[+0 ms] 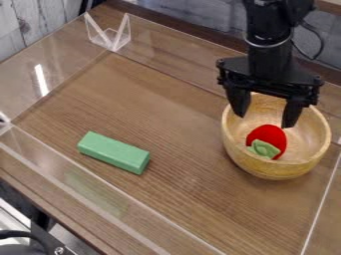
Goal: Move the red fruit to the right
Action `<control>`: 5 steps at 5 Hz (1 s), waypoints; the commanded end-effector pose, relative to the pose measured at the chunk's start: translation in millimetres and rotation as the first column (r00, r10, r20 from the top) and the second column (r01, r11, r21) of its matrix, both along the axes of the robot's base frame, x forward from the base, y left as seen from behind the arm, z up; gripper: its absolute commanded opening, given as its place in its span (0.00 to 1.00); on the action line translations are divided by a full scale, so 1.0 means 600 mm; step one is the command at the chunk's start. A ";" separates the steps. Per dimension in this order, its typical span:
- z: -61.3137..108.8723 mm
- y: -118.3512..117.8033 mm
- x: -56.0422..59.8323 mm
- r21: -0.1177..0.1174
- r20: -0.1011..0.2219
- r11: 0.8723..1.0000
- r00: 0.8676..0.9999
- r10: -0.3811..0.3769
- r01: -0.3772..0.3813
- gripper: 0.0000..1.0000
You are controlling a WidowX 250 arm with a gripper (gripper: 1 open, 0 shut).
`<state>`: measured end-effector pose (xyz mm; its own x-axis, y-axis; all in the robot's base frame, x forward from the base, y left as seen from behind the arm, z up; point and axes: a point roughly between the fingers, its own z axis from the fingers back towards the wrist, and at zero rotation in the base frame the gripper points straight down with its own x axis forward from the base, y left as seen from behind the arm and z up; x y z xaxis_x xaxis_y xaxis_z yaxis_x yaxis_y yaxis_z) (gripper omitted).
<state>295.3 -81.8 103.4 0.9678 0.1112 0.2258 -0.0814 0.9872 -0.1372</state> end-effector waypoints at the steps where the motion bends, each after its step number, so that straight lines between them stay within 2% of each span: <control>1: 0.020 -0.004 0.004 -0.007 0.051 1.000 0.999 0.001 -0.001 1.00; 3: -0.027 -0.007 0.002 0.019 0.005 1.000 1.000 0.001 -0.001 1.00; 5: -0.068 -0.011 0.006 0.046 -0.026 0.999 1.000 0.007 -0.006 1.00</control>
<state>295.1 -87.1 53.2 0.9794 0.1063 0.1718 -0.0938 0.9924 -0.0796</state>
